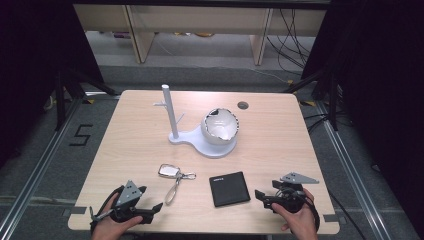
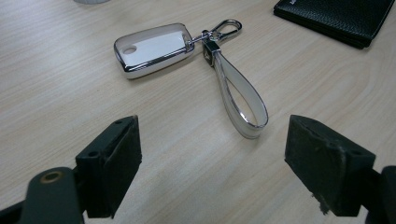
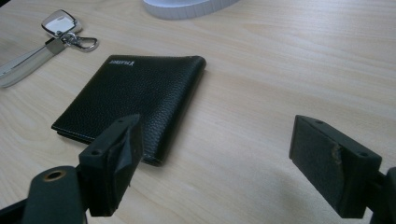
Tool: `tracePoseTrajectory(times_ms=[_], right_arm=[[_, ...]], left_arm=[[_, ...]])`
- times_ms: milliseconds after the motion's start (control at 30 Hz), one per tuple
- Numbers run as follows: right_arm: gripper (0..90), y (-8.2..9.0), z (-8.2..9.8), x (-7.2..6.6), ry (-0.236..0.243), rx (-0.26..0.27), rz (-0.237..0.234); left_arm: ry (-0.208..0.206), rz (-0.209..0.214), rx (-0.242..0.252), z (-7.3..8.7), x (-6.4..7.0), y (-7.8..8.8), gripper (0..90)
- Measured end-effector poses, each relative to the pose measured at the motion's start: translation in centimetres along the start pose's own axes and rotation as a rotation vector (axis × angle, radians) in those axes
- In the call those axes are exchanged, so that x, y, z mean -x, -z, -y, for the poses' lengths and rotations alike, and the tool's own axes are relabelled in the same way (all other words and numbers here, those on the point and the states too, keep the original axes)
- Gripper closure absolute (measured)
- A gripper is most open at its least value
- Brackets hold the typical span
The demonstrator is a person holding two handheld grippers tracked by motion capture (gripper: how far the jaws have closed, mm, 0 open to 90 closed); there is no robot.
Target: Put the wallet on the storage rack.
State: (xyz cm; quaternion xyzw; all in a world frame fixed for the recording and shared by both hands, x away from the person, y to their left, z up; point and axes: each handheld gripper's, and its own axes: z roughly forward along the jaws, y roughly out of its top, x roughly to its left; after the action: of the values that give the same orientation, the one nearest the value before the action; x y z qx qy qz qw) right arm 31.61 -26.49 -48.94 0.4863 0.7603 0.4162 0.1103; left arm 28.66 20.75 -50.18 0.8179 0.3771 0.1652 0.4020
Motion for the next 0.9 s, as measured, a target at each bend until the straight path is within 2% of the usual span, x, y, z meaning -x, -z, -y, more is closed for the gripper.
tracePoseTrajectory(times_ms=[100,133,167,200,233,267,300,333,367,400,433,467,500,533,567,600,633,667,700,733,767,800,867,900], right_arm=[[19.5,0.1,0.0,0.0,-0.018,-0.005,-0.011],[20.4,0.0,0.0,0.1,-0.014,-0.001,-0.018],[20.4,0.0,-0.1,0.1,-0.017,-0.003,-0.018],[20.5,0.0,-0.1,0.1,-0.017,-0.004,-0.020],[20.6,0.0,-0.1,0.1,-0.020,-0.005,-0.024],[20.6,0.0,-0.1,0.1,-0.020,-0.005,-0.024],[20.7,0.0,-0.1,0.1,-0.021,-0.009,-0.020],[21.1,0.0,-0.1,0.1,-0.021,-0.010,-0.020],[21.1,0.0,-0.1,0.2,-0.018,-0.004,-0.026],[21.1,-0.1,-0.1,0.2,-0.020,0.002,-0.033],[21.3,0.0,-0.2,0.0,-0.049,-0.011,-0.043],[21.5,0.0,-0.3,0.2,-0.015,0.000,-0.030],[21.5,0.0,-0.3,0.2,-0.015,0.000,-0.030],[21.6,-0.1,-0.3,0.2,-0.032,-0.005,-0.049],[21.7,-0.1,-0.4,0.3,-0.020,0.004,-0.041],[21.7,-0.1,-0.4,0.4,-0.019,-0.001,-0.040],[21.8,-0.1,-0.4,0.4,-0.027,0.002,-0.045],[22.0,-0.1,-0.4,0.3,-0.049,-0.001,-0.051],[22.0,-0.1,-0.4,0.3,-0.049,-0.001,-0.051],[22.4,-0.2,-0.5,0.1,-0.079,-0.004,-0.074],[22.5,-0.1,-0.6,0.1,-0.072,-0.015,-0.070],[22.9,-0.2,-0.6,0.4,-0.044,-0.007,-0.074],[24.0,-0.3,-0.7,0.0,-0.082,-0.012,-0.094],[24.2,-0.5,-0.8,0.3,-0.058,-0.004,-0.109]], left_arm=[[0.017,-0.003,0.020,0.0,0.1,-0.1,19.4],[0.039,0.018,0.042,-0.1,0.3,-0.3,19.5],[0.009,0.017,0.009,-0.3,0.2,-0.1,19.5],[0.038,0.025,0.042,-0.3,0.5,-0.4,19.5],[0.012,0.025,0.019,-0.5,0.4,-0.3,20.0],[0.012,0.025,0.019,-0.5,0.4,-0.3,21.2],[0.031,0.029,0.049,-0.5,0.6,-0.5,21.2],[0.027,0.041,0.046,-0.8,0.8,-0.6,23.9],[0.002,0.069,0.066,-1.1,0.8,-0.9,25.0],[-0.002,0.073,0.066,-1.2,0.9,-0.9,28.5],[0.004,0.078,0.063,-1.4,1.1,-1.1,32.5],[0.006,0.079,0.066,-1.7,1.3,-1.3,34.4],[0.006,0.079,0.066,-1.7,1.3,-1.3,40.0],[-0.002,0.108,0.048,-1.9,1.5,-1.4,46.8],[-0.008,0.127,0.066,-2.5,2.2,-2.0,48.1],[-0.027,0.132,0.061,-2.9,2.5,-2.2,53.0],[-0.027,0.132,0.061,-2.9,2.5,-2.2,57.6],[-0.057,0.147,0.076,-3.5,3.0,-3.0,60.9],[-0.057,0.147,0.076,-3.5,3.0,-3.0,65.1],[-0.053,0.167,0.084,-3.9,3.6,-3.4,69.1],[-0.077,0.187,0.081,-4.4,4.2,-4.1,71.5],[-0.088,0.192,0.081,-4.7,4.5,-4.6,74.4],[-0.123,0.196,0.057,-5.4,5.0,-5.3,80.0],[-0.123,0.196,0.057,-5.4,5.0,-5.3,82.5]])
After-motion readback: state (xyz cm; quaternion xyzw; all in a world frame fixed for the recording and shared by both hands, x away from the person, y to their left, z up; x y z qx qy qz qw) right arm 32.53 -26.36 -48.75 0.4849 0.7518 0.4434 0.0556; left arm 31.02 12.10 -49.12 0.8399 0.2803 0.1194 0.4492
